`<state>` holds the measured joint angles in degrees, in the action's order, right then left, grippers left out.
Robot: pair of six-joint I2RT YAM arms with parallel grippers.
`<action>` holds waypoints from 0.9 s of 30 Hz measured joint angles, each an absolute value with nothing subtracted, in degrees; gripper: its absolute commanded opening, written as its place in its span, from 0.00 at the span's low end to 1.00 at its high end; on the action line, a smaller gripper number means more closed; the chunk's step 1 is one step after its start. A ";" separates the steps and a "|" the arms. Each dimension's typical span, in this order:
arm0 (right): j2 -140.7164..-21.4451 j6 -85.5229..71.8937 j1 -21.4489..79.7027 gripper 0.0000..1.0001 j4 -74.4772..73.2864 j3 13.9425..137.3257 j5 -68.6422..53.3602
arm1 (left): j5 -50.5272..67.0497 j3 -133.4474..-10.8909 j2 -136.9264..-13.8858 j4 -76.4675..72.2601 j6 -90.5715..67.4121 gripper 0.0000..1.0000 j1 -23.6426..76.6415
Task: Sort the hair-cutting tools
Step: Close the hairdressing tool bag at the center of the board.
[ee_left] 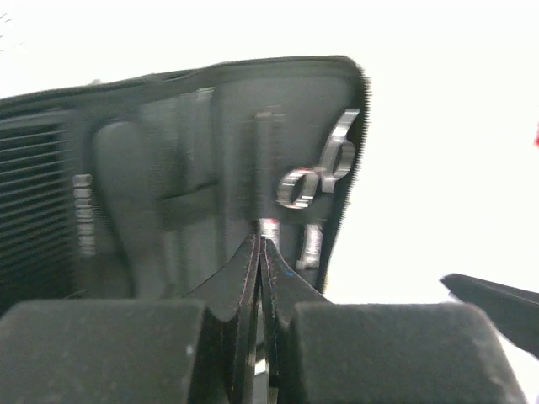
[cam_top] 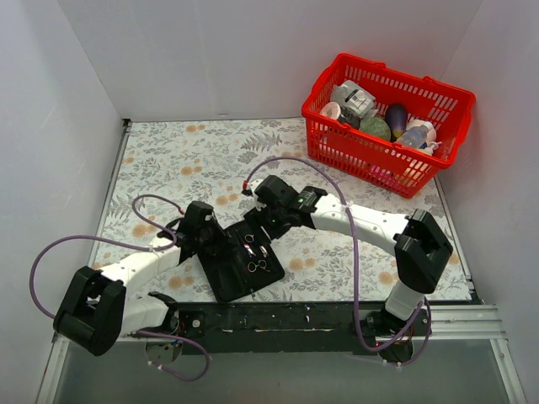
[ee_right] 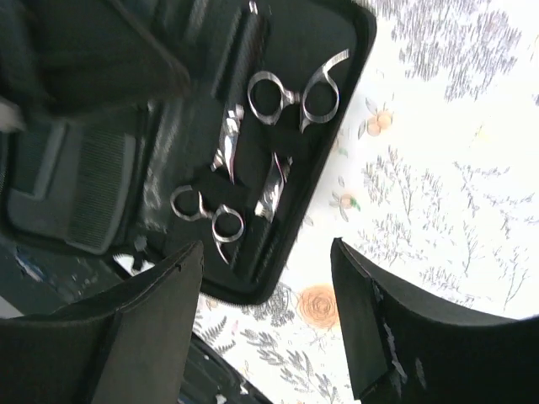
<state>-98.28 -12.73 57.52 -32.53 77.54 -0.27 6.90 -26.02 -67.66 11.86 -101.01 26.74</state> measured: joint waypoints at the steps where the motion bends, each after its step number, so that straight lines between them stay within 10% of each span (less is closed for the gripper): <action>1: -96.82 -13.43 57.14 0.70 -31.79 75.22 -0.73 | 7.14 -28.16 -67.37 13.76 -100.44 0.00 26.74; 11: -94.94 -16.36 57.06 0.70 -28.56 67.44 -3.03 | 1.41 -57.45 -57.49 35.68 -92.92 0.00 26.70; 27: -100.22 -17.61 52.53 0.70 -24.36 67.51 1.80 | -11.03 -44.77 -42.85 69.23 -103.15 0.00 26.35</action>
